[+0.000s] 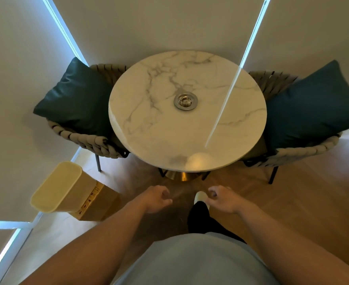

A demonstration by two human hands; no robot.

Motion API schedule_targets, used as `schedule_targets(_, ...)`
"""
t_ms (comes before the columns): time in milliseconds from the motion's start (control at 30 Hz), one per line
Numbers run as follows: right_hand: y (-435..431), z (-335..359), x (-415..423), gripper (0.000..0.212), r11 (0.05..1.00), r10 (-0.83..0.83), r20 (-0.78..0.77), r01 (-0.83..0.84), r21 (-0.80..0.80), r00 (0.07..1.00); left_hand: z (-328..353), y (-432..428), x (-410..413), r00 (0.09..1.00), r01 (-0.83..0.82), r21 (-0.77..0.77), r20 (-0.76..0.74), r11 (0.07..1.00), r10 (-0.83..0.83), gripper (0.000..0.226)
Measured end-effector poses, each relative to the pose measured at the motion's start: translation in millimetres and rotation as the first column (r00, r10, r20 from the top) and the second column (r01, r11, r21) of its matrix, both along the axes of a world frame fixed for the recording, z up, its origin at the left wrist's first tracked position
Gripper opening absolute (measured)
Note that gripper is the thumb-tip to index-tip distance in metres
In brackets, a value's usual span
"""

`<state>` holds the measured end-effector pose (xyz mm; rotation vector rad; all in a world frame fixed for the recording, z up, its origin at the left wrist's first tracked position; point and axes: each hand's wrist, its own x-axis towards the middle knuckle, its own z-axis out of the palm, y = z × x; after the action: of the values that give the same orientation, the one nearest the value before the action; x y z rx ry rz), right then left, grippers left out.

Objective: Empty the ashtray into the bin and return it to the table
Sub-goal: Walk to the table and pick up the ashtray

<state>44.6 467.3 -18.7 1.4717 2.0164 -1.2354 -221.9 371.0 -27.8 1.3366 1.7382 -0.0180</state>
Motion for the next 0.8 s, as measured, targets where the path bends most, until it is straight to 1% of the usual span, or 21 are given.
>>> schedule_targets(133,62,1,-11,0.074,0.998,0.051,-0.032,-0.052,-0.019,0.998,5,58,-6,1.0,-0.025,-0.001,-0.001,1.0,0.025,0.044)
schedule_targets(267,122,6,-20,0.072,0.996,0.074,-0.061,-0.077,-0.041,0.995,10,116,-6,0.997,-0.071,0.011,0.025,0.997,0.07,0.036)
schedule_targets(467,199,12,-36,0.074,0.992,0.121,-0.07,-0.123,-0.022,0.99,16,187,-1,0.994,-0.11,-0.019,0.012,0.994,0.11,0.042)
schedule_targets(600,233,12,-48,0.074,0.99,0.138,-0.074,-0.139,-0.011,0.988,22,215,-2,0.992,-0.124,-0.032,0.019,0.992,0.125,0.044)
schedule_targets(800,268,13,-77,0.071,0.99,0.137,-0.077,-0.138,-0.004,0.988,27,255,-30,0.993,-0.112,-0.017,0.021,0.994,0.112,0.046)
